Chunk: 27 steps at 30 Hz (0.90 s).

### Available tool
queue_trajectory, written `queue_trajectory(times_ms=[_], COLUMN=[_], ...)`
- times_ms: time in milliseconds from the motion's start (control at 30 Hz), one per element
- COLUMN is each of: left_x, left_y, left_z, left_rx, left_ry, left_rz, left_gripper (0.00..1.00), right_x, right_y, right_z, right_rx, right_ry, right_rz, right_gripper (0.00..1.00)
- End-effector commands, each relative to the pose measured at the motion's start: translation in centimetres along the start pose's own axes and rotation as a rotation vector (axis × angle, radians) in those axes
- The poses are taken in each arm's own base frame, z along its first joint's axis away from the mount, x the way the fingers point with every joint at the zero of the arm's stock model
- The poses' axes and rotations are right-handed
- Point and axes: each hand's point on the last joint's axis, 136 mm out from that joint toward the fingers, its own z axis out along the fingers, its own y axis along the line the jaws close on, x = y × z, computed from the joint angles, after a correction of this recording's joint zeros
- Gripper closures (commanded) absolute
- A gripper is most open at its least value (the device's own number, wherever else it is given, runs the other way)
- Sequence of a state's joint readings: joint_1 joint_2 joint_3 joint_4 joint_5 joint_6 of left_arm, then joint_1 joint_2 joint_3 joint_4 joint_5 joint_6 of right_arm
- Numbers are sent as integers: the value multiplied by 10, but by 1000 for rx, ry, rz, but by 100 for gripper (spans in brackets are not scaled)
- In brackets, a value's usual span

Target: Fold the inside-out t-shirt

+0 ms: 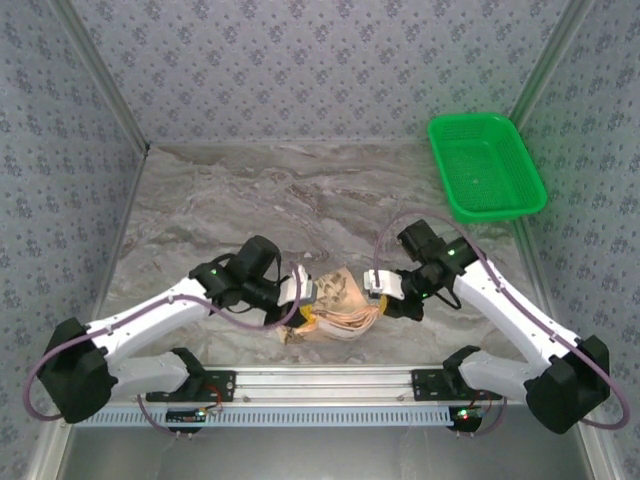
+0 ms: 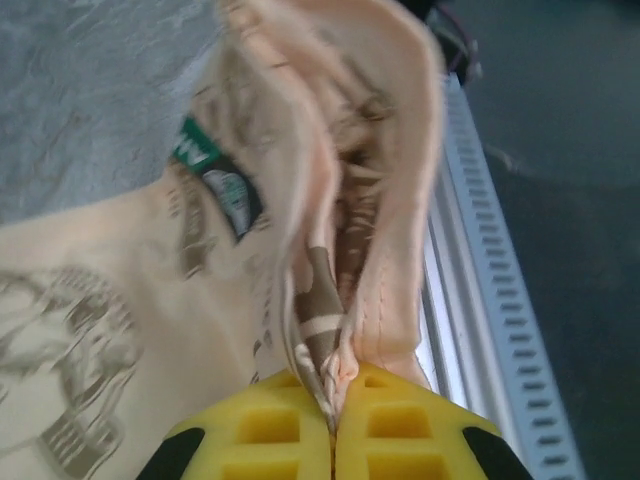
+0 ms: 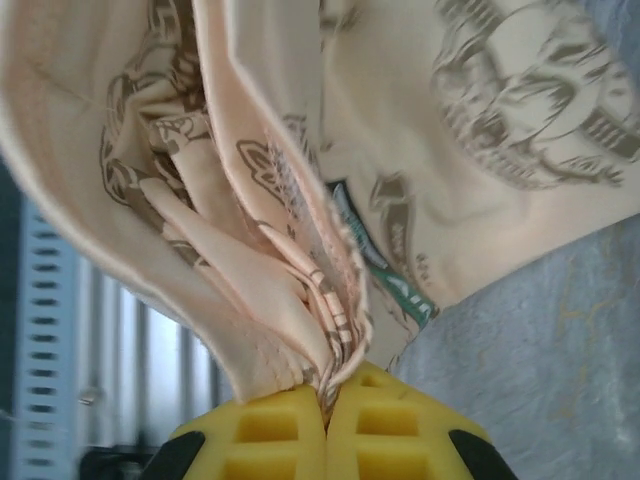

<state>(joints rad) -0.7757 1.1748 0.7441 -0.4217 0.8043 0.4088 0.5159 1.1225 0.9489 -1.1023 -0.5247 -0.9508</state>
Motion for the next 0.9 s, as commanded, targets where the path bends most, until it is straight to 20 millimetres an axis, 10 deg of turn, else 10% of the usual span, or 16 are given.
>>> queue_trajectory(times_ms=[0, 333, 867], left_x=[-9, 43, 121], left_y=[5, 70, 105], left_z=[-1, -11, -28], left_rx=[82, -207, -326], left_ry=[-52, -77, -87], left_rz=[-264, -634, -1259], left_gripper=[100, 100, 90], right_x=[-9, -21, -2], right_y=[16, -49, -146], right_z=[-6, 24, 98], right_rx=[-114, -201, -205], right_ry=[-41, 20, 184], right_rz=[113, 175, 400], right_gripper=[100, 100, 95])
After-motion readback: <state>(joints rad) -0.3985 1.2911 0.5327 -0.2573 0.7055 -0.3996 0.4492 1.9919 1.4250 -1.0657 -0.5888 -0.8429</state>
